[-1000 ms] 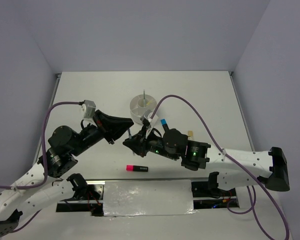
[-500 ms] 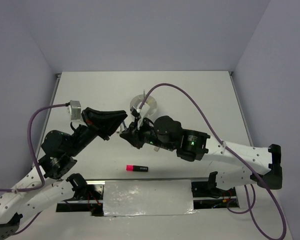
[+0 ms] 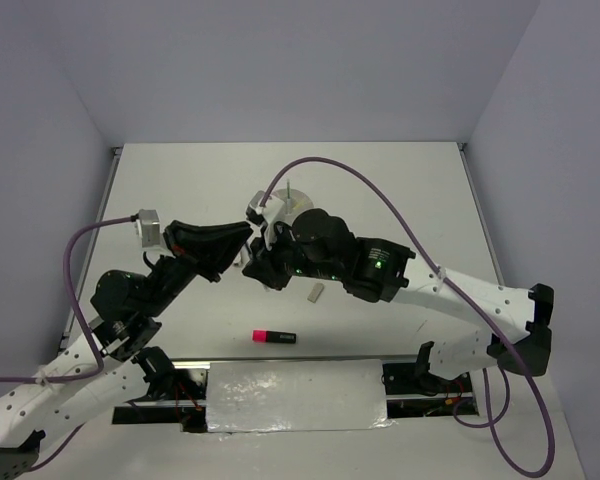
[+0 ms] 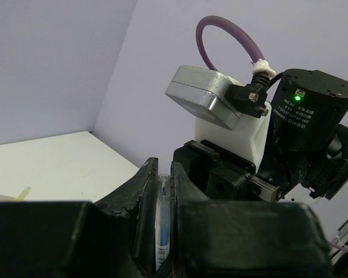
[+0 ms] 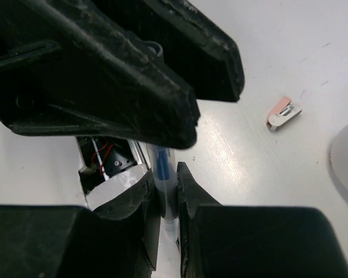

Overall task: Sort the stationery into containers
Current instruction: Close the pen cap on the pen, then place the pen in the storage box.

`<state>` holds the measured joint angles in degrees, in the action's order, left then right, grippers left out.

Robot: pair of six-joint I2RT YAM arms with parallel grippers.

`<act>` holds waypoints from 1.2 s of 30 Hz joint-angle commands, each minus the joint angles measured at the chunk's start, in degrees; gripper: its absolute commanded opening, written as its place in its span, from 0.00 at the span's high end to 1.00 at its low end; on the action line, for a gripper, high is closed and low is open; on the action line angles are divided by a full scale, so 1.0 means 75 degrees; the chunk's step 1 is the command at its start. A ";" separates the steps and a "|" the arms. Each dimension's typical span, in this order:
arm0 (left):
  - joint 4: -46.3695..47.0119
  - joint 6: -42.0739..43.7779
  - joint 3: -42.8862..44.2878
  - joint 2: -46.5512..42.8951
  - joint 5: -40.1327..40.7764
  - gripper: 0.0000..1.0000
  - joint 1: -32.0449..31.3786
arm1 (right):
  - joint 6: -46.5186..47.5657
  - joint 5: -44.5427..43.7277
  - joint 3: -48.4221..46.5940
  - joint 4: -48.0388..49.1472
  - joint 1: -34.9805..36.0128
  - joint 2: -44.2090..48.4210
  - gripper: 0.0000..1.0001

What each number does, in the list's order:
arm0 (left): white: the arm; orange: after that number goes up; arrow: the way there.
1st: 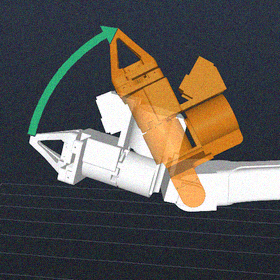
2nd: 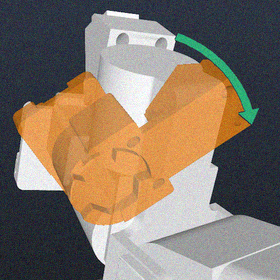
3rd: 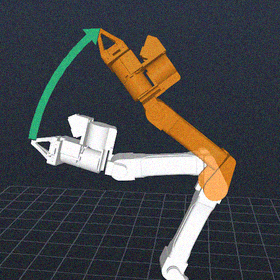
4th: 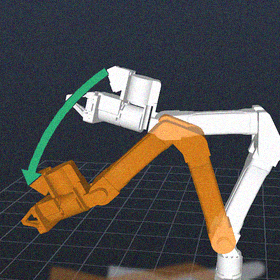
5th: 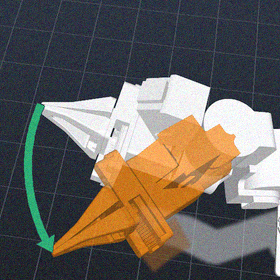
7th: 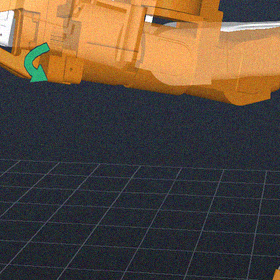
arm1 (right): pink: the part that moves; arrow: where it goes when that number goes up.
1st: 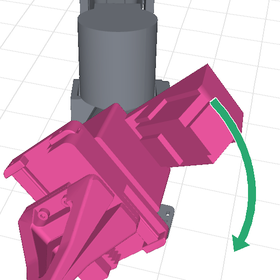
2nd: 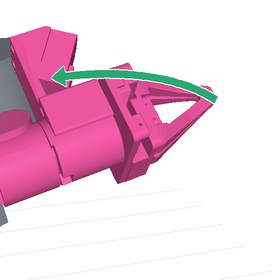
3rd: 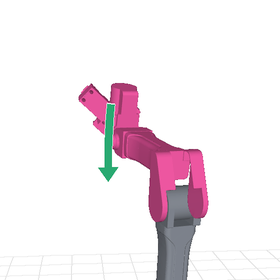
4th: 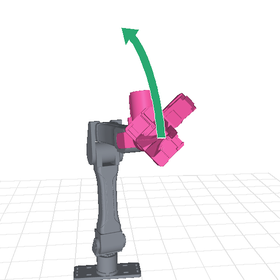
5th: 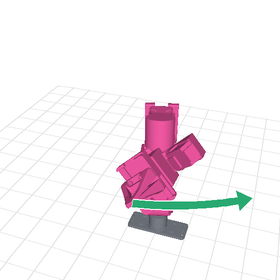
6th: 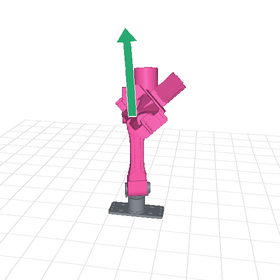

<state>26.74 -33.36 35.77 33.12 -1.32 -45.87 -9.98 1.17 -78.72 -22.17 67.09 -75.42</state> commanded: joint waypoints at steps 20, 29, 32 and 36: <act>-0.3142 0.0407 0.1921 0.0494 -0.0436 0.12 -0.0388 | -0.0826 -0.0507 0.0661 0.3576 -0.0555 -0.0023 1.00; -0.5403 -0.1338 0.3479 0.0529 0.3970 0.01 -0.0377 | -0.1190 -0.0893 0.2081 0.4245 -0.0730 0.0200 1.00; -0.6668 -0.1691 0.4100 0.0750 0.4967 0.01 -0.0377 | -0.1177 -0.1374 0.2245 0.4234 -0.0894 0.0165 1.00; -0.7818 -0.1284 0.4395 0.0880 0.4971 0.01 -0.0388 | -0.0967 -0.1656 0.2293 0.4234 -0.1513 0.0025 1.00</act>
<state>-23.35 -42.65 67.13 38.61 31.86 -48.49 -18.28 -7.35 -61.43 4.86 58.74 -74.89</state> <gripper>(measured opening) 0.993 0.191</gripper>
